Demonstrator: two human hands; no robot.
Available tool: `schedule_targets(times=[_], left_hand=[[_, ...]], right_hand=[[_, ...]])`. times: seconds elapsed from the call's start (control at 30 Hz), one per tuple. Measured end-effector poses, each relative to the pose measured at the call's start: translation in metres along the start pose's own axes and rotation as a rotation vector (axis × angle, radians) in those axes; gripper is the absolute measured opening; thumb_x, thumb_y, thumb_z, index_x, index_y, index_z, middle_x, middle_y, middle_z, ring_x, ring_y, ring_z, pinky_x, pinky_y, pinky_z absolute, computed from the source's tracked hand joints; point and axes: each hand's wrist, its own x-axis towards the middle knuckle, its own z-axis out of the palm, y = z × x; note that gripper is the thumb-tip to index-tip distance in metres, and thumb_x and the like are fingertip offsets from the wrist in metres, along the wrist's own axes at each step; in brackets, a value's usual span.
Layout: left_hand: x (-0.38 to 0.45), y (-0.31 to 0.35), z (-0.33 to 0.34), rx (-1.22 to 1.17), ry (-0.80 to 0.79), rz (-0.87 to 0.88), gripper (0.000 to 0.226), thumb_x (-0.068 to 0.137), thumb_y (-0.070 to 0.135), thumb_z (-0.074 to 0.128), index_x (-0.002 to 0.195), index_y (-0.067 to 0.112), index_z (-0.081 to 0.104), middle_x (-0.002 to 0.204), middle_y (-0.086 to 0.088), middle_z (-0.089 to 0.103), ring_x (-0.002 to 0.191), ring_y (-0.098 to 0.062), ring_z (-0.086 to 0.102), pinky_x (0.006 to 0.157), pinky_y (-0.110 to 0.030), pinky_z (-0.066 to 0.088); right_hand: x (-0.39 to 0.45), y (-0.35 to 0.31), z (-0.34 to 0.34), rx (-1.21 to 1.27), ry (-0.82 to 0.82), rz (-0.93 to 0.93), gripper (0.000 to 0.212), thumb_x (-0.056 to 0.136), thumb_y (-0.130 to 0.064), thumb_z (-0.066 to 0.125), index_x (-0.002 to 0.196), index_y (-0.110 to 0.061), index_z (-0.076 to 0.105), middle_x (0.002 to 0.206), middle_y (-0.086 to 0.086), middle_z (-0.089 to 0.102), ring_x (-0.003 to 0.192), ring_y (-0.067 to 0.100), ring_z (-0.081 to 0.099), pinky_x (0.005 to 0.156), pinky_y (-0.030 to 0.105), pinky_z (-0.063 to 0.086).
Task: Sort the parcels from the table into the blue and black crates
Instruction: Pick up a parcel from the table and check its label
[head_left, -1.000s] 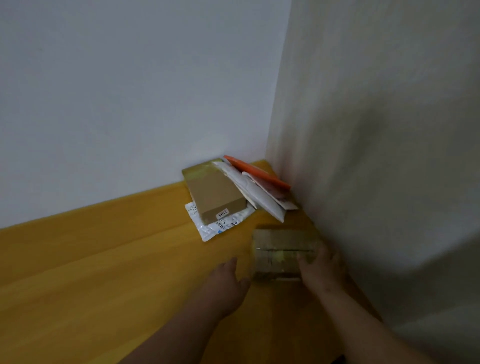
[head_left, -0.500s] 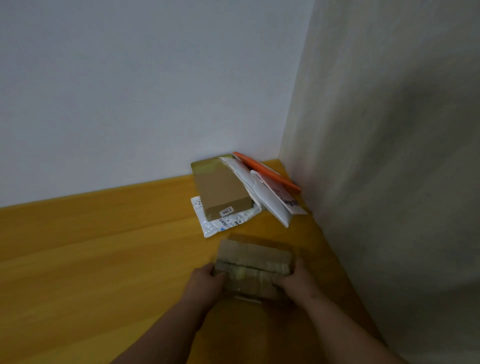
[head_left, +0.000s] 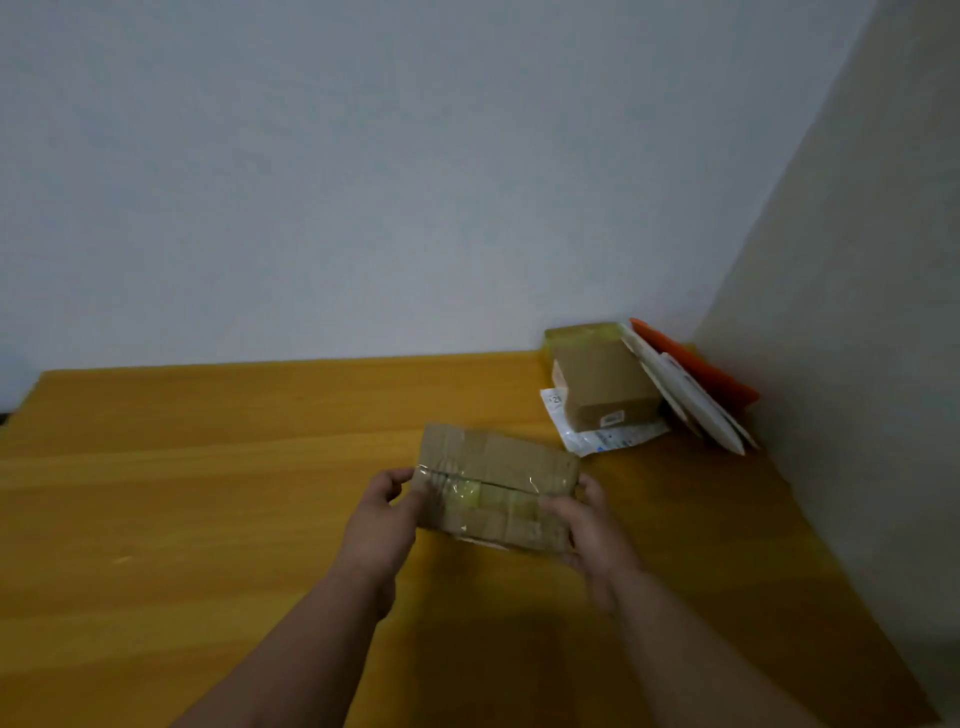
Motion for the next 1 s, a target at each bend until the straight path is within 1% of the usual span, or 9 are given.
schedule_targets(times=[0.13,0.27,0.43,0.5,0.57,0.67,0.83,0.9,1.0], left_hand=[[-0.012,0.004,-0.064,-0.013,0.038,0.043,0.037,0.099,0.041,0.051,0.133,0.025,0.053,0.129,-0.001,0.054,0.107,-0.022,0.050,0.089,-0.040,0.039],[-0.022,0.006,-0.110,-0.039,0.106,0.040,0.049,0.098,0.050,0.048,0.136,0.020,0.054,0.137,-0.007,0.052,0.120,-0.027,0.050,0.094,-0.041,0.038],[-0.034,0.008,-0.136,-0.033,0.087,0.099,0.043,0.096,0.049,0.052,0.126,0.018,0.057,0.114,-0.002,0.055,0.101,-0.020,0.051,0.088,-0.038,0.038],[-0.038,0.005,-0.141,-0.049,0.044,0.129,0.040,0.097,0.041,0.055,0.127,0.015,0.056,0.110,0.000,0.058,0.095,-0.015,0.055,0.086,-0.035,0.040],[-0.041,0.003,-0.145,-0.051,0.054,0.151,0.034,0.097,0.029,0.058,0.127,0.013,0.059,0.106,0.003,0.062,0.092,-0.009,0.057,0.078,-0.029,0.043],[-0.048,0.002,-0.150,-0.072,0.153,0.146,0.026,0.096,0.022,0.057,0.119,0.012,0.064,0.098,0.003,0.065,0.089,-0.011,0.058,0.064,-0.024,0.041],[-0.059,0.003,-0.145,-0.131,0.260,0.121,0.025,0.095,0.038,0.059,0.100,0.014,0.060,0.088,0.002,0.062,0.076,-0.006,0.053,0.056,-0.022,0.036],[-0.062,0.003,-0.137,-0.111,0.295,0.106,0.034,0.091,0.047,0.060,0.102,0.015,0.055,0.085,0.003,0.057,0.072,-0.006,0.050,0.054,-0.022,0.035],[-0.060,0.000,-0.127,-0.074,0.360,0.080,0.056,0.085,0.061,0.059,0.106,0.009,0.059,0.094,-0.003,0.058,0.080,-0.016,0.053,0.058,-0.028,0.041]], right_hand=[[-0.020,-0.005,0.053,-0.050,-0.116,0.031,0.061,0.094,-0.039,0.063,0.147,-0.035,0.033,0.141,0.003,0.050,0.116,0.030,0.055,0.088,0.045,0.038],[-0.032,0.001,0.086,-0.122,-0.221,0.060,0.090,0.074,-0.053,0.074,0.151,-0.038,0.028,0.143,0.002,0.050,0.119,0.034,0.055,0.086,0.050,0.035],[-0.043,0.003,0.101,-0.156,-0.406,0.047,0.103,0.053,-0.036,0.084,0.143,-0.040,0.034,0.131,0.000,0.058,0.098,0.027,0.061,0.068,0.041,0.033],[-0.045,0.001,0.105,-0.156,-0.377,0.053,0.086,0.061,-0.029,0.081,0.139,-0.033,0.045,0.124,0.003,0.062,0.093,0.026,0.059,0.072,0.040,0.031],[-0.049,0.000,0.108,-0.146,-0.315,0.059,0.063,0.072,-0.042,0.077,0.129,-0.022,0.060,0.110,0.004,0.066,0.083,0.023,0.054,0.073,0.039,0.031],[-0.052,0.000,0.112,-0.142,-0.252,0.061,0.083,0.055,-0.077,0.064,0.115,-0.020,0.069,0.097,0.004,0.063,0.084,0.019,0.055,0.080,0.037,0.037],[-0.056,-0.001,0.111,-0.060,-0.292,0.027,0.103,0.053,-0.086,0.057,0.142,-0.035,0.048,0.150,0.001,0.045,0.138,0.027,0.040,0.112,0.052,0.024],[-0.058,0.000,0.106,-0.018,-0.346,0.037,0.109,0.047,-0.089,0.061,0.139,-0.032,0.053,0.146,0.003,0.051,0.135,0.027,0.045,0.117,0.053,0.020],[-0.058,0.001,0.096,-0.010,-0.325,0.068,0.110,0.043,-0.093,0.063,0.124,-0.019,0.065,0.115,0.008,0.072,0.112,0.027,0.066,0.110,0.050,0.039]])
